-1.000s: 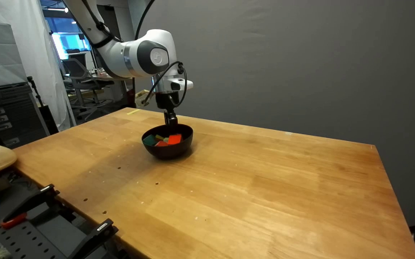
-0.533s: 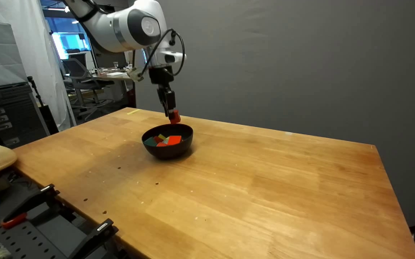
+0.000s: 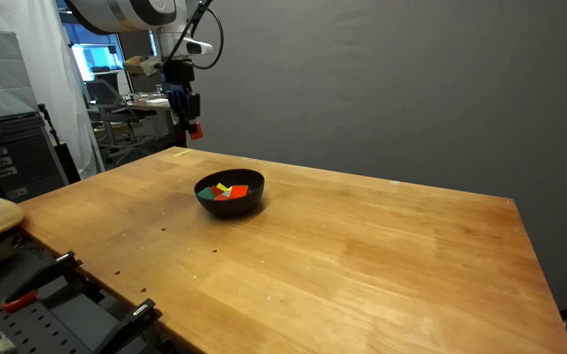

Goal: Remove the cubes from the bowl

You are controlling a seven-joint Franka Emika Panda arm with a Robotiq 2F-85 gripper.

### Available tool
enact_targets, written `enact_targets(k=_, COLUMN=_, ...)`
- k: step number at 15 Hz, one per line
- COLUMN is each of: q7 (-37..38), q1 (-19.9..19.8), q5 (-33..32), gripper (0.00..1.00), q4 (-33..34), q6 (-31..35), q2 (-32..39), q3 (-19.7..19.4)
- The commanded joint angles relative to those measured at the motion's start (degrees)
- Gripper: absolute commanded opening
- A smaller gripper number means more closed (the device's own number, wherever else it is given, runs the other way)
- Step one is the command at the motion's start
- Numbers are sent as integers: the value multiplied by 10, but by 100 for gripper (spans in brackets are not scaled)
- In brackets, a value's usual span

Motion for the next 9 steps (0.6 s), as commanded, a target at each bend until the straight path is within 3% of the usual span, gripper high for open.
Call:
enact_targets(k=1, q7=-15, q1=8, q5=-9, gripper=20, q4=34, q6=-10, q2=54, q3=8)
enact_targets(k=9, q7=-21, q1=34, q5=-21, gripper=20, q4=98, q6=-12, q2=159, q3=-1)
